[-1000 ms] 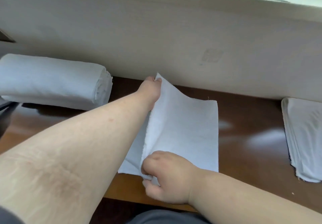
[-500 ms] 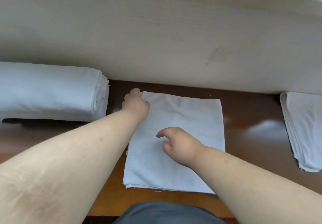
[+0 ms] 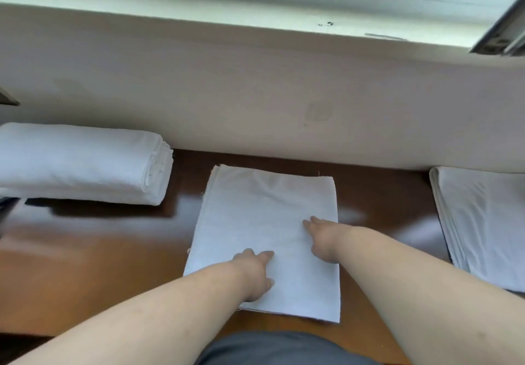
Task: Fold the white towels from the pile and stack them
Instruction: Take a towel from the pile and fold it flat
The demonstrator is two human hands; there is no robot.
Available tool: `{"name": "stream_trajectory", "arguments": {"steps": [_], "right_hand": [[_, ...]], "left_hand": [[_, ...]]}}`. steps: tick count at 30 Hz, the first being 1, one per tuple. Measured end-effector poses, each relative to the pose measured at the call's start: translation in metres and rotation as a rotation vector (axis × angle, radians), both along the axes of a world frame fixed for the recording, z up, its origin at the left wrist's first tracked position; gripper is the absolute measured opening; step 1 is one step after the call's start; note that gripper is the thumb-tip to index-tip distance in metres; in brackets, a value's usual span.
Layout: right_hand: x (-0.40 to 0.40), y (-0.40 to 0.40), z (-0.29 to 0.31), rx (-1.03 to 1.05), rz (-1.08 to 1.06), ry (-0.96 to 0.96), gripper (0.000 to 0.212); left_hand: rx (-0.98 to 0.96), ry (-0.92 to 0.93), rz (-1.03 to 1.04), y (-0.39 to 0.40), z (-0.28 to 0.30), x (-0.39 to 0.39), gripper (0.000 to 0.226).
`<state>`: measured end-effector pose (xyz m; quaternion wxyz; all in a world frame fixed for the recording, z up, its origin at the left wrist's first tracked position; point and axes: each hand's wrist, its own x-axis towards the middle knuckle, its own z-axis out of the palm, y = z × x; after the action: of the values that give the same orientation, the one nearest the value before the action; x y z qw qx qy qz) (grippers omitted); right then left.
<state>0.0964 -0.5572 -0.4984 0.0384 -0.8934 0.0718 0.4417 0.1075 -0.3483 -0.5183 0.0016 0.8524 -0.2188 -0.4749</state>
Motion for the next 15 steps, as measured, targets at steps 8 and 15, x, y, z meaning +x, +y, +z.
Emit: {"name": "stream_trajectory", "arguments": {"steps": [8,15], "right_hand": [[-0.053,-0.004,-0.004,-0.082,-0.040,0.007,0.066],[-0.095,0.027,-0.004,0.236,-0.363,0.056,0.052]], "left_hand": [[0.234,-0.116,-0.051,-0.029,0.007,-0.014,0.062],[0.193,-0.203,-0.175,-0.032,0.011,0.024,0.075]]}}
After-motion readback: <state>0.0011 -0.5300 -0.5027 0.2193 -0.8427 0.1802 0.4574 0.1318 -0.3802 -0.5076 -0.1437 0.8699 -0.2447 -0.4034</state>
